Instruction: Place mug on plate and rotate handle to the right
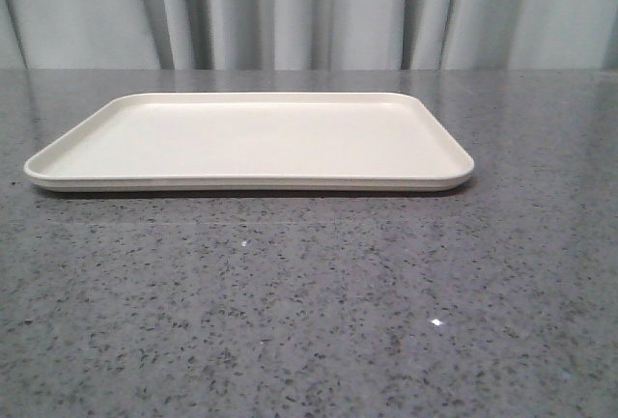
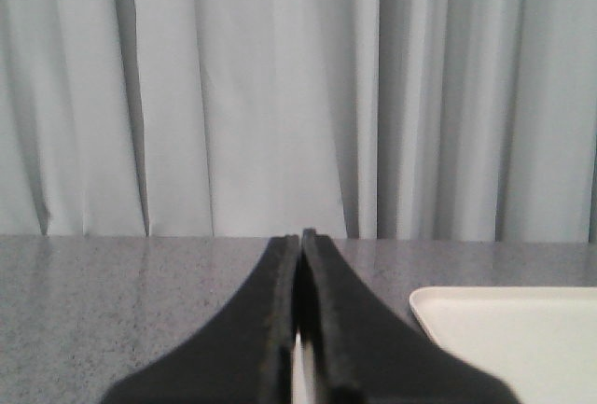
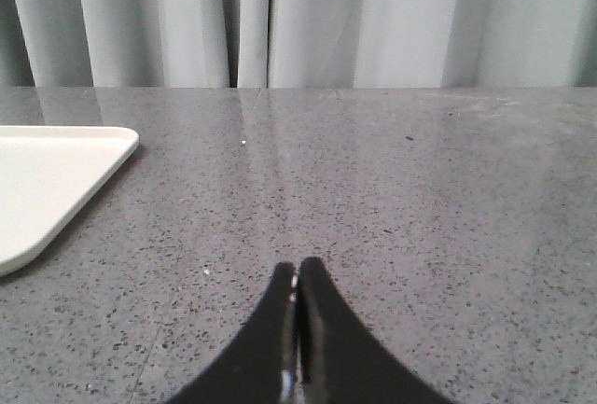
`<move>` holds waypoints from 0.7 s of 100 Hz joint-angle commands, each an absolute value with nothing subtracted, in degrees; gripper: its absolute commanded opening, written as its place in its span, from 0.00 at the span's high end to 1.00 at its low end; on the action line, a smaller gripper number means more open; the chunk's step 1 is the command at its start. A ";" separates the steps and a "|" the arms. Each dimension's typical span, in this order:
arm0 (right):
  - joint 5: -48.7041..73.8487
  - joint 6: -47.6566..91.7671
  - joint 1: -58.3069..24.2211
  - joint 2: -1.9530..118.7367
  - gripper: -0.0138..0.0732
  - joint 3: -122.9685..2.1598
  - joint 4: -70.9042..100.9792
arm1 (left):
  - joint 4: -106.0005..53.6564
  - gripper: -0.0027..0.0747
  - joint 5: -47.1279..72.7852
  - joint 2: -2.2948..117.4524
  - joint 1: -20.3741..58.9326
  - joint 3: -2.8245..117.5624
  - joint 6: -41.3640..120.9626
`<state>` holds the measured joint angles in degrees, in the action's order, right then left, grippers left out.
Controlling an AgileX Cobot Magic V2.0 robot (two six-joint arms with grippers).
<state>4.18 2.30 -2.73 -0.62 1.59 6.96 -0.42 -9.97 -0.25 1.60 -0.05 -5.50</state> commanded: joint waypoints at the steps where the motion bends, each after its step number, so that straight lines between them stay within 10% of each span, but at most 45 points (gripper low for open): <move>1: -1.46 2.68 -2.56 -0.85 0.98 1.54 6.51 | -0.42 0.99 -19.04 -1.92 1.51 -0.49 -5.91; 70: -4.12 2.63 -2.56 -0.75 0.98 -0.30 10.24 | -0.94 0.99 -24.92 -1.92 1.51 11.29 -5.82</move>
<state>0.00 2.30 -2.73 -0.62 1.59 9.29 -0.42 -23.41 -0.25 1.60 7.84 -5.50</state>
